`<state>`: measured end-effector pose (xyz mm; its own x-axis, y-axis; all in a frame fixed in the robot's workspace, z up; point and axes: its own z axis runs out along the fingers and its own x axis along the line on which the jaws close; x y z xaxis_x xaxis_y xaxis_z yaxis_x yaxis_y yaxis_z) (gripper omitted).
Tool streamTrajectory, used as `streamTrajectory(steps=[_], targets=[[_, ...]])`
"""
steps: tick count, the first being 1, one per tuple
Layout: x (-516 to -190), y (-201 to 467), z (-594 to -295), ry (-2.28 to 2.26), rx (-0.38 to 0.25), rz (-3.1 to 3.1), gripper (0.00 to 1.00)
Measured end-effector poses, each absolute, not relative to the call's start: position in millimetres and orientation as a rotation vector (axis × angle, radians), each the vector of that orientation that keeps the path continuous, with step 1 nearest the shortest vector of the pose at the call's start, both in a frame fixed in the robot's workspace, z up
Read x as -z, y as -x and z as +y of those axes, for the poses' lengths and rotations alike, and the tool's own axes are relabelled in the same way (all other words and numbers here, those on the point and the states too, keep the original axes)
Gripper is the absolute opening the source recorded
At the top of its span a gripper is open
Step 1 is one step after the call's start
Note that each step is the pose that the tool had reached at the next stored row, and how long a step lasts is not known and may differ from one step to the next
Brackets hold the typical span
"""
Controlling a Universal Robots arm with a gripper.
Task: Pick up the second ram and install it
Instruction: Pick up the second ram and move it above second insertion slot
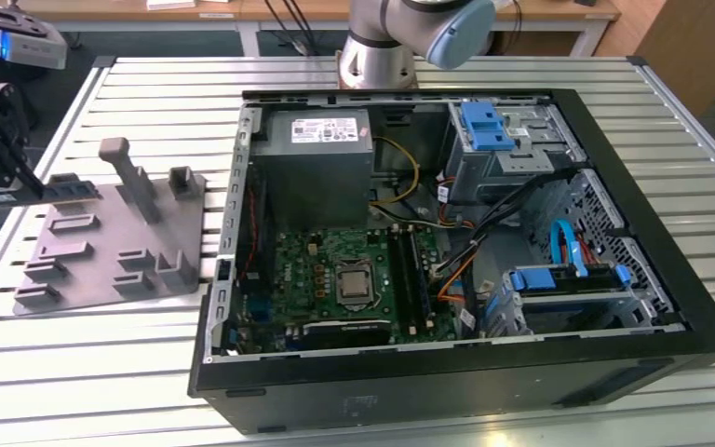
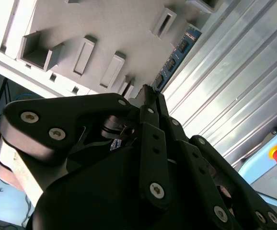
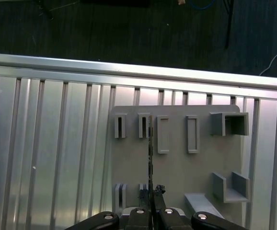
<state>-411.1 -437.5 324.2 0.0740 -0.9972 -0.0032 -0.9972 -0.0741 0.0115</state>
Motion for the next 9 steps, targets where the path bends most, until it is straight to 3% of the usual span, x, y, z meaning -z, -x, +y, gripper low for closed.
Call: streamTrajectory(steps=[9], targets=[[-328.6,411.1,-437.5,-2.298,0.016,-2.133,0.14]])
